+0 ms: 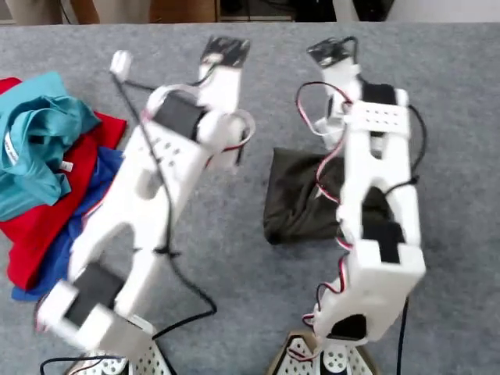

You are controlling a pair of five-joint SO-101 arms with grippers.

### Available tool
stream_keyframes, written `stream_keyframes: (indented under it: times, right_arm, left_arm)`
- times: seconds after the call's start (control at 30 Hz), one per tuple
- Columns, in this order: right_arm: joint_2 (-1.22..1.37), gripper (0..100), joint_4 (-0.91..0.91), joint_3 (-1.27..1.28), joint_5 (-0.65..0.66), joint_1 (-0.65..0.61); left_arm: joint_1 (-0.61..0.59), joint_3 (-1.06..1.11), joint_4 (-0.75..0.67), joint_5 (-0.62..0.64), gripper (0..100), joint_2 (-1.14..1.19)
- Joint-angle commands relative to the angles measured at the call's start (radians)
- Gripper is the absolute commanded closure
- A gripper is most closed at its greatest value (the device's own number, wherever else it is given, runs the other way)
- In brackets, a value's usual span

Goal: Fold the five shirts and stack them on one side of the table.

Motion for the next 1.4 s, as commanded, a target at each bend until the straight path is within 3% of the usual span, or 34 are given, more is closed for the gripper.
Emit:
stream_keyframes:
  times: [0.0,0.2,0.5,0.8,1.03,1.17,1.37]
  right_arm:
    - [0.070,99.3,0.094,-0.119,0.002,-0.038]
    - [0.231,99.4,0.281,-0.234,0.009,0.005]
    - [0.289,99.7,0.523,-0.328,0.094,0.110]
    - [0.022,99.7,0.514,-0.067,0.299,0.357]
    - [-0.107,99.7,0.391,0.124,0.410,0.530]
    - [-0.157,99.7,0.397,0.065,0.364,0.492]
    - [-0.196,99.7,0.405,-0.073,0.170,0.248]
  left_arm:
    - [-0.074,0.371,-0.138,-0.060,98,-0.265]
    - [-0.115,0.638,-0.218,-0.101,98,-0.515]
    - [-0.115,0.683,-0.218,-0.101,98,-0.553]
    - [-0.115,0.678,-0.218,-0.101,98,-0.553]
    - [-0.115,0.683,-0.252,-0.103,98,-0.552]
    - [-0.107,0.677,-0.256,-0.103,98,-0.552]
    - [-0.107,0.678,-0.276,-0.103,98,-0.529]
